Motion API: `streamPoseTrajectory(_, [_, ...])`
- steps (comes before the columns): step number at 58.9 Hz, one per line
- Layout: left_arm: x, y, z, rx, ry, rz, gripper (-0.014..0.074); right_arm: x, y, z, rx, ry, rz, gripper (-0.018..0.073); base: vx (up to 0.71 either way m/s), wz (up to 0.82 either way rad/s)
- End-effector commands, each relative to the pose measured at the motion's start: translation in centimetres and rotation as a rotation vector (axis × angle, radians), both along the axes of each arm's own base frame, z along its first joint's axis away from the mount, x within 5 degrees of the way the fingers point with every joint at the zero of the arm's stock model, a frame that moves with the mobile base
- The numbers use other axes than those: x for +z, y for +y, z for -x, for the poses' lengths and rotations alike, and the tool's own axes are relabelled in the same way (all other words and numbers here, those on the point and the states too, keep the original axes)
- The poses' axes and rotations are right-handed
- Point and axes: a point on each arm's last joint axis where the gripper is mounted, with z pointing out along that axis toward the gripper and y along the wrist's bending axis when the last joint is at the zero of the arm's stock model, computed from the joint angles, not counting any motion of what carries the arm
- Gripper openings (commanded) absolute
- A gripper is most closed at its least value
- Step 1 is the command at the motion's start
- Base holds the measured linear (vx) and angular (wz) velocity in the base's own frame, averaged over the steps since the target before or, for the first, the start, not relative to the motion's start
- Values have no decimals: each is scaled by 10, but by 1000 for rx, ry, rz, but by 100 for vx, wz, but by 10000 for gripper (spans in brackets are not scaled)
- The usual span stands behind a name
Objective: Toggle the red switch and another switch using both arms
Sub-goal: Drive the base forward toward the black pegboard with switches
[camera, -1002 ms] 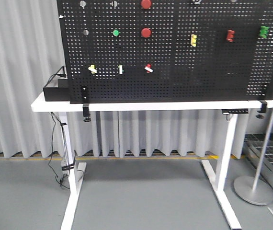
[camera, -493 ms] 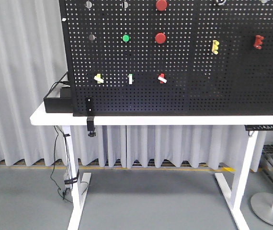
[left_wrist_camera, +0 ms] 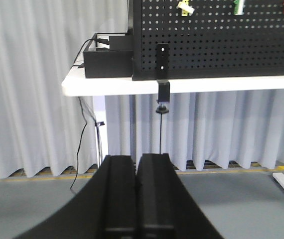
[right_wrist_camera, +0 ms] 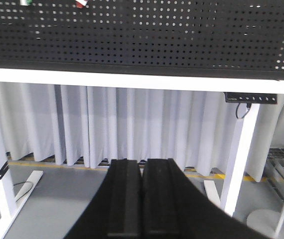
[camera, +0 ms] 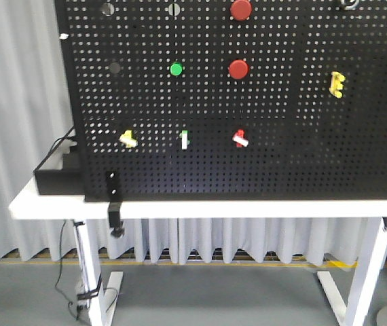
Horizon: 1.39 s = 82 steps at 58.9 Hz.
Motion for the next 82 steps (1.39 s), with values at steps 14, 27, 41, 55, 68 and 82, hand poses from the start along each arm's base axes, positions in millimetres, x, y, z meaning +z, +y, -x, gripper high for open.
streamPoseTrajectory(14, [1, 0, 0, 4, -72, 17, 2, 6, 0, 0, 2, -78, 7, -6, 40, -4])
streamPoseTrajectory(27, [1, 0, 0, 4, -72, 17, 2, 5, 0, 0, 2, -75, 7, -6, 36, -1])
streamPoseTrajectory(41, [1, 0, 0, 4, -72, 17, 2, 5, 0, 0, 1, -72, 7, -6, 30, -1])
streamPoseTrajectory(55, [1, 0, 0, 4, -72, 17, 2, 5, 0, 0, 1, -72, 7, -6, 24, 0])
streamPoseTrajectory(68, [1, 0, 0, 4, -72, 17, 2, 5, 0, 0, 1, -72, 7, -6, 17, 2])
streamPoseTrajectory(82, [1, 0, 0, 4, -72, 17, 2, 5, 0, 0, 1, -72, 7, -6, 11, 3])
